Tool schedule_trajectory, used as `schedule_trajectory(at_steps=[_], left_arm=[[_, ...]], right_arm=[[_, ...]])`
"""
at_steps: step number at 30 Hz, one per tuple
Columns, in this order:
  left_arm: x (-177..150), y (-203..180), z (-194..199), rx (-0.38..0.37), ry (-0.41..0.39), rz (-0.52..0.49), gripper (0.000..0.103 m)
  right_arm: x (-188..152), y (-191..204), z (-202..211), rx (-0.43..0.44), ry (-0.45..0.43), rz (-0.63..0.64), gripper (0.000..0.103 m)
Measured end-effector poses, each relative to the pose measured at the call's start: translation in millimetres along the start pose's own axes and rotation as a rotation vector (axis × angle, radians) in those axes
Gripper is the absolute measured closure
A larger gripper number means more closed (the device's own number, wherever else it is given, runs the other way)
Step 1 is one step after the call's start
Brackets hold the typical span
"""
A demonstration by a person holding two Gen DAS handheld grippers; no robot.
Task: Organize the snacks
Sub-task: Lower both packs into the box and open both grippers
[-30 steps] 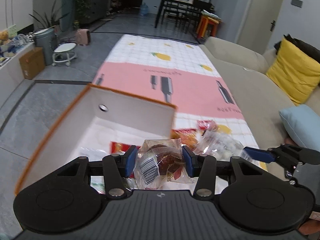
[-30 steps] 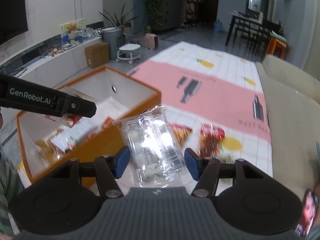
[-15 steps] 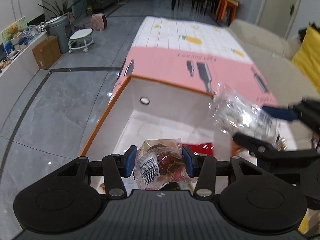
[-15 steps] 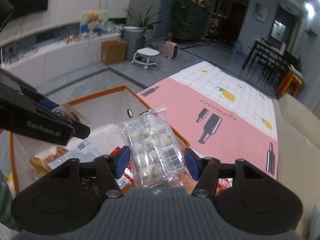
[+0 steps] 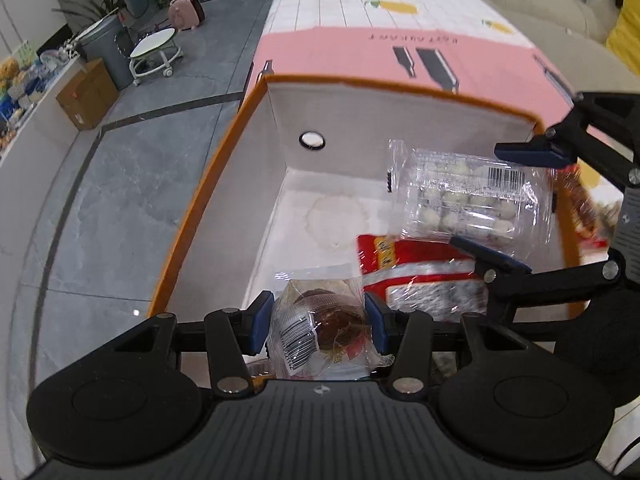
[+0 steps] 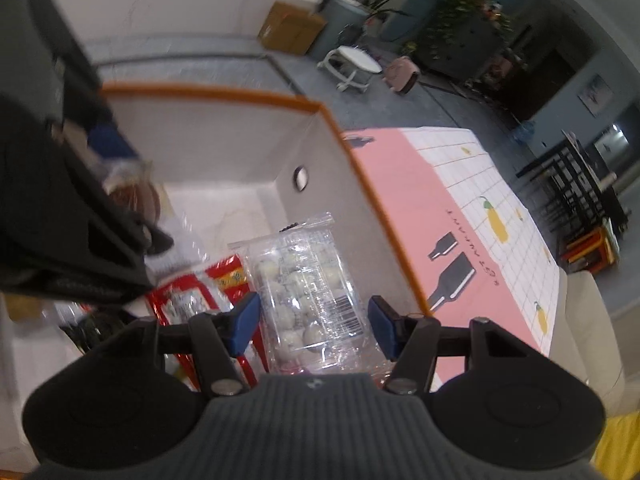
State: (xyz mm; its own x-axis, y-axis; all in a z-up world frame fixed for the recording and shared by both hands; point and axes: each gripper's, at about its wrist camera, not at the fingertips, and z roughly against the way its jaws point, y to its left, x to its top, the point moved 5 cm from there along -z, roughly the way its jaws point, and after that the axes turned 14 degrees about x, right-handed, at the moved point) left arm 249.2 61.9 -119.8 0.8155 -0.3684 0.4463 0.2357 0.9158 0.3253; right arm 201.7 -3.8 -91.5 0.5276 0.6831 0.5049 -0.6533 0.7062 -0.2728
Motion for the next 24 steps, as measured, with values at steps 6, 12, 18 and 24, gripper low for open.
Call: schedule_trajectory(at_steps=[6, 12, 18, 24], left_arm=[[-6.2, -3.4, -15.2, 0.032, 0.030, -0.053, 0.048], [-10.6, -6.3, -26.0, 0.040, 0.056, -0.070, 0.047], [-11.1, -4.3, -27.2, 0.044, 0.058, -0.059, 0.044], [-12.2, -3.4, -25.9, 0.068, 0.053, -0.063, 0.035]], right_arm=[[-7.5, 6.3, -26.9, 0.016, 0.069, 0.049, 0.046], [-6.9, 4.6, -39.0, 0.026, 0.088, 0.047, 0.046], [-7.2, 2.6, -37.9, 0.032, 0.090, 0.036, 0.046], [-7.2, 3.4, -36.6, -0.002, 0.088, 0.060, 0.038]])
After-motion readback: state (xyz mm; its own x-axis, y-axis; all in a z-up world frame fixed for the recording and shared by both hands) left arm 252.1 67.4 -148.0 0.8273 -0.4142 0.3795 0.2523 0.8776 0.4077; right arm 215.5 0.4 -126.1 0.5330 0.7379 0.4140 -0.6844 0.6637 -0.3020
